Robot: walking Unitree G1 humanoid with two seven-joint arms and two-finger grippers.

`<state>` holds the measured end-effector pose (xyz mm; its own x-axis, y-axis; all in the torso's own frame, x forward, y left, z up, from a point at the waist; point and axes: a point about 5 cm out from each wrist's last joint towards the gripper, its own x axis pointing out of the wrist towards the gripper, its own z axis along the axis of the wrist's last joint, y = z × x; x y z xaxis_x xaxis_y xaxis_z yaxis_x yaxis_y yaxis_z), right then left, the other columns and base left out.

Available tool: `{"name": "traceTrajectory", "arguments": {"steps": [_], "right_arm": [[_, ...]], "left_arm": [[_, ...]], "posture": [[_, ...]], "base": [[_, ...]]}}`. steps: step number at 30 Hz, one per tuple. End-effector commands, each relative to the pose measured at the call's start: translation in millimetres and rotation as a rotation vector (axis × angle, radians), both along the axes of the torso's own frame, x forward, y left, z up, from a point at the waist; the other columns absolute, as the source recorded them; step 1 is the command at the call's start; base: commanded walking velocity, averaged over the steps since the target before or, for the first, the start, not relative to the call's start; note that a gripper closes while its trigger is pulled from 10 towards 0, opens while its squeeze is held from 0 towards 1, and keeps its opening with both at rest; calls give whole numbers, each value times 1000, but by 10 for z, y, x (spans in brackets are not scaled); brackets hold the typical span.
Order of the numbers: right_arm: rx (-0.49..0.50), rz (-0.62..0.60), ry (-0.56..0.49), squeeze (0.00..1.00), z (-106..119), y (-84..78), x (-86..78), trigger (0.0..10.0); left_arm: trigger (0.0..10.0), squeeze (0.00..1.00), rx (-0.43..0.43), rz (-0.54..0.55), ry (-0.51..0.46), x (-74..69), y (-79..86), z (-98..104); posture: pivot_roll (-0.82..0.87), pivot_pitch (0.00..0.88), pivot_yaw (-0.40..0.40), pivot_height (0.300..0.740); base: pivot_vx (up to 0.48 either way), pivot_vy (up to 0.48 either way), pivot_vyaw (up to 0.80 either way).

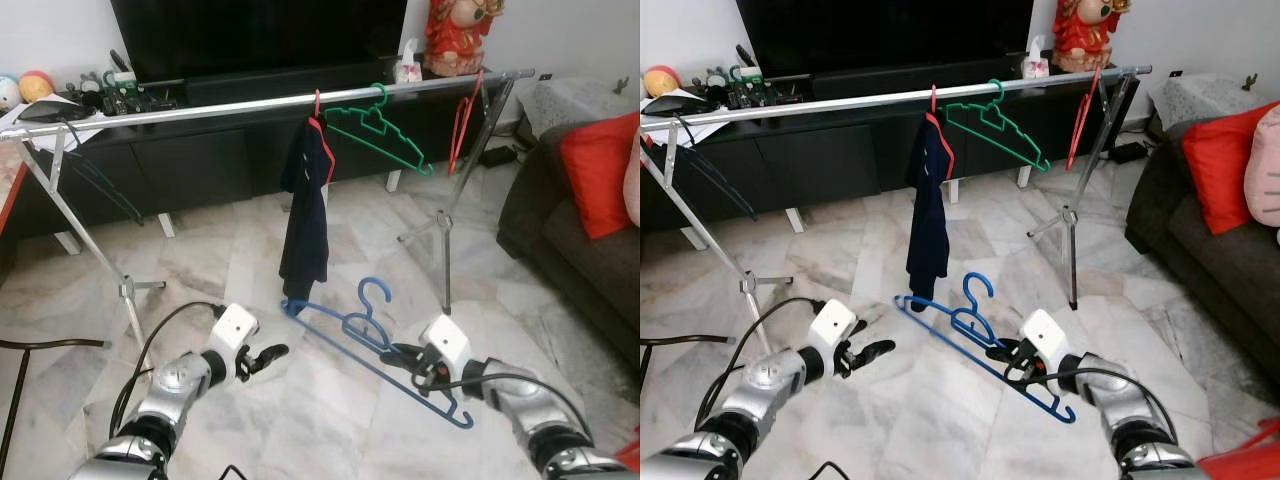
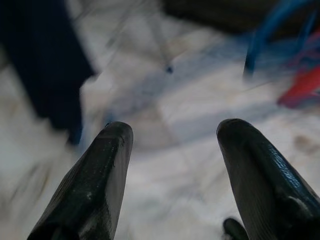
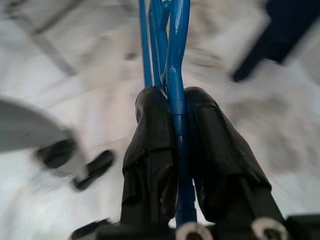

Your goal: Hang hanger

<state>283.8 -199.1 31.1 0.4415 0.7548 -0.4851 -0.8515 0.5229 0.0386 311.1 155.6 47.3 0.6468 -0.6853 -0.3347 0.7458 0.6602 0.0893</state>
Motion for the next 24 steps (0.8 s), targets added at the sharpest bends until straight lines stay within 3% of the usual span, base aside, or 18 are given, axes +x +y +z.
{"name": "traceTrajectory", "arguments": {"steps": [1,5,6,10,14,18,24], "right_arm": [[32,146,22,0,60,51,-40,10000],[28,225,27,0,85,87,-59,10000],[21,278,31,0,103,116,-74,10000],[-13,315,31,0,93,142,-91,10000],[-6,318,18,0,111,173,-78,10000],[2,331,5,0,135,198,-73,10000],[31,382,-3,0,194,251,-87,10000]], "left_arm": [[10000,0,-38,-143,-60,62,-63,228],[10000,0,-53,-247,-84,62,-102,358],[10000,0,-50,-355,-90,24,-132,445],[10000,0,-28,-568,-8,-123,-141,514],[10000,0,19,-663,64,-211,-106,491],[10000,0,59,-697,90,-244,-89,478],[10000,0,71,-641,75,-186,-148,476]], "posture": [[-68,38,-47,740],[-69,39,-49,740],[-70,39,-50,740],[-70,38,-51,740],[-70,37,-48,740],[-72,35,-46,740],[-77,33,-44,740]], "base": [[0,0,0],[0,0,0],[0,0,0],[0,0,0],[0,0,0],[0,0,0],[0,0,0]]}}
